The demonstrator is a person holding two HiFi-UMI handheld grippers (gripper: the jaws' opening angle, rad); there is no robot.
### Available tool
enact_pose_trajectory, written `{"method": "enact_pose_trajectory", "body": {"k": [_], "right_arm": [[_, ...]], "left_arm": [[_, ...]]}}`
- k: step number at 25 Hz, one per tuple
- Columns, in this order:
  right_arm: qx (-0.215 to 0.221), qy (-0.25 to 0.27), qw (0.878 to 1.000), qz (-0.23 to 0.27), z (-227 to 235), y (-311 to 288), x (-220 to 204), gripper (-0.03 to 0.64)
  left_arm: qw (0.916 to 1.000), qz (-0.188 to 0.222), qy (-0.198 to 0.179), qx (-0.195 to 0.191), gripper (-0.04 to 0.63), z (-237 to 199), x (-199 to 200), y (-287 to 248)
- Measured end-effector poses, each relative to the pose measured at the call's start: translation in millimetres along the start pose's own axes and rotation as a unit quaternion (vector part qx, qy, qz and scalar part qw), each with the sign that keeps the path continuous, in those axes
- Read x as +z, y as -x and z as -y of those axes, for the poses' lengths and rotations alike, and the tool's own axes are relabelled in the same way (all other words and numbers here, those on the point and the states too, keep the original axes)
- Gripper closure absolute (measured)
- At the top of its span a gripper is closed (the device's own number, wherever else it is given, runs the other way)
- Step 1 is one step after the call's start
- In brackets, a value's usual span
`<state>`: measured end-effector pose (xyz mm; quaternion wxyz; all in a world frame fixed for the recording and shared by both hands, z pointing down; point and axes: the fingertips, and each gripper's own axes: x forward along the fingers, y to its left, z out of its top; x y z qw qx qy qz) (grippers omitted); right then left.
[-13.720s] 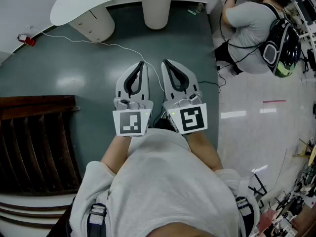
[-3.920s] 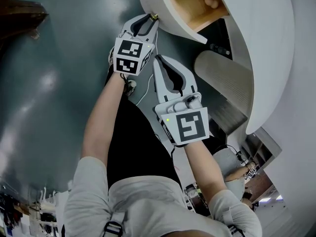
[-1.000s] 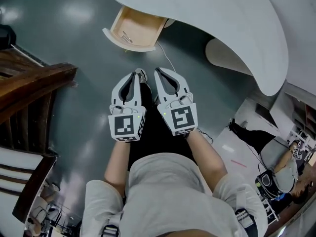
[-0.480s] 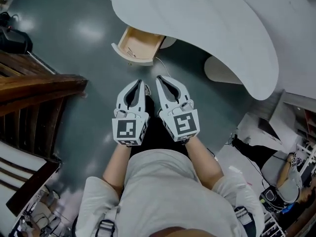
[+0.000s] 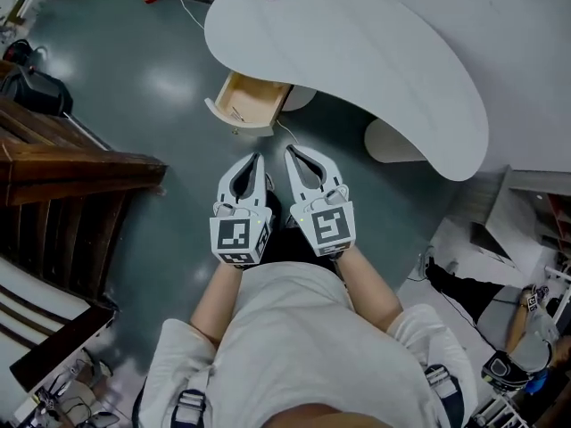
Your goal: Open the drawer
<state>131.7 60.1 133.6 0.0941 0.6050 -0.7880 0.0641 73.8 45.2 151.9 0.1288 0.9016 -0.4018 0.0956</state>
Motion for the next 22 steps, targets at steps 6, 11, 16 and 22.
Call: {"method": "enact_pose_trajectory", "body": {"k": [6, 11, 16, 22], "right_arm": [[-0.015, 0.012, 0.999, 0.025, 8.7, 25.0, 21.2, 0.603], [-0.029, 0.009, 0.999, 0.039, 15.9, 42.1, 32.8, 0.603], [-0.038, 0.012, 0.998, 0.046, 23.7, 51.5, 36.6, 0.603], [-0.031, -0.018, 0.998, 0.054, 26.3, 63.7, 37.2, 0.603]], "left_arm": [[0.9996, 0.008, -0.012, -0.025, 0.589, 26.7, 13.6, -2.1], [0.9991, 0.017, -0.013, -0.036, 0.589, 43.0, 23.8, -2.7], [0.9971, 0.035, -0.027, -0.061, 0.589, 60.7, 38.0, 0.7], [0.996, 0.031, -0.039, -0.074, 0.589, 76.1, 39.6, 6.5]]}}
